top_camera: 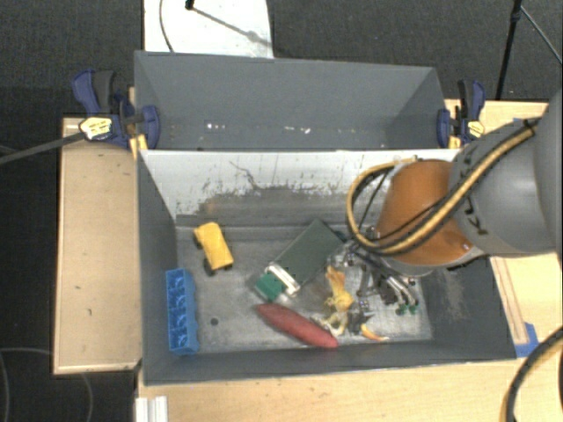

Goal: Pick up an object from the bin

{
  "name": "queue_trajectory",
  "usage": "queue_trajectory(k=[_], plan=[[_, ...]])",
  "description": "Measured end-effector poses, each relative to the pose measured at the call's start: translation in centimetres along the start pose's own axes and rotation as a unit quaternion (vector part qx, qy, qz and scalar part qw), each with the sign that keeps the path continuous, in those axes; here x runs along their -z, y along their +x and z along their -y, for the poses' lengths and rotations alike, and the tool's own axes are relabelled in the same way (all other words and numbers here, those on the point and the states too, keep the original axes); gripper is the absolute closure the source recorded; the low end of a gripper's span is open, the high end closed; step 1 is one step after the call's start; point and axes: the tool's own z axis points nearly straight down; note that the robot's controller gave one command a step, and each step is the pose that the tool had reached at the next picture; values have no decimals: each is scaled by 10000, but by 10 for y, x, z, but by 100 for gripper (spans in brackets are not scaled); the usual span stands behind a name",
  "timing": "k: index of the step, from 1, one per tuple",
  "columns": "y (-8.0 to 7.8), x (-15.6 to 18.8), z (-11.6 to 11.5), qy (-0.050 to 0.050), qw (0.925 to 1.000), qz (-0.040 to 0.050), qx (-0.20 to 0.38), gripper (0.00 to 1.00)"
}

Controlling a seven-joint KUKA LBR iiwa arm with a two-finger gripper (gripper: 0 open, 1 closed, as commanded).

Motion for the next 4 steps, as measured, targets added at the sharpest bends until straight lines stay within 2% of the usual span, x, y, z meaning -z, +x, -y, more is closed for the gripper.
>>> queue_trajectory(k=[2,3,4], plan=[[-1,31,-3,-71,10000,-13,-15,100],[0,52,-4,-90,9999,-85,0,100],[0,67,-3,-93,9999,-87,2,100]])
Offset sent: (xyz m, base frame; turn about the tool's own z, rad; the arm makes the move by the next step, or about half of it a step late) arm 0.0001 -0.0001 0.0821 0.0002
